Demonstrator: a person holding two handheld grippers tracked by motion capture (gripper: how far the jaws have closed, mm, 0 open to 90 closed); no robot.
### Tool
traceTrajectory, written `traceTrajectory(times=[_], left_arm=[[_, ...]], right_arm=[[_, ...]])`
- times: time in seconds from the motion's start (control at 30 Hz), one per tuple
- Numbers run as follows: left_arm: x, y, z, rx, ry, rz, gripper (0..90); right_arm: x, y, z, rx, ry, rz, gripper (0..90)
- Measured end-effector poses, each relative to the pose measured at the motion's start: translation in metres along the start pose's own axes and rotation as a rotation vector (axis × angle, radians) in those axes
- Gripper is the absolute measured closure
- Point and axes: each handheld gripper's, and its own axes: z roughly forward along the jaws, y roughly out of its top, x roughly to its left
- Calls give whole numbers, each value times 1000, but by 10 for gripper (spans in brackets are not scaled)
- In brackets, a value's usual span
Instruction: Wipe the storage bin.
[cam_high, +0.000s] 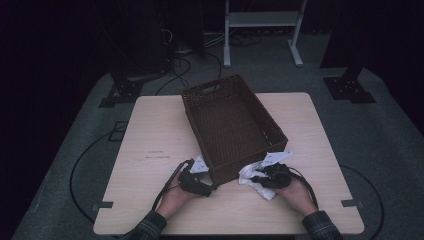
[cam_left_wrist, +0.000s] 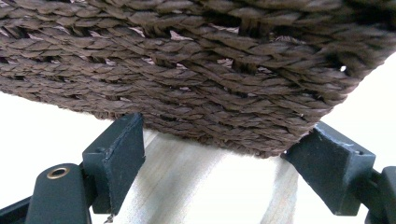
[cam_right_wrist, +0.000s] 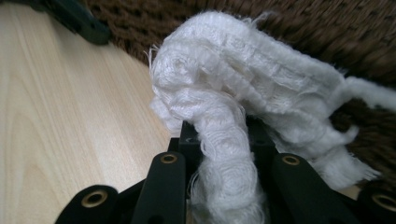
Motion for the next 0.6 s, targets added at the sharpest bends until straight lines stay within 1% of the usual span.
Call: traceTrajectory(times=[0.13,0.23,0.37,0.43,0.5,0.6], left_arm=[[0,0,0,0,0,0,186],[0,0,0,0,0,0,186],[0,0,0,0,0,0,186],[0,0,0,0,0,0,186],[0,0,0,0,0,0,186],[0,0,0,0,0,0,186]], right_arm=[[1,0,1,8,-4,-9,734],[3,2,-4,-6,-9,-14,734],[8,8,-19,-72,-17,-22,734],[10,13,-28,-119,-20,-24,734],[12,17,-36,-147,-30,-31,734],[14,21,-42,-171,-21,-28,735]])
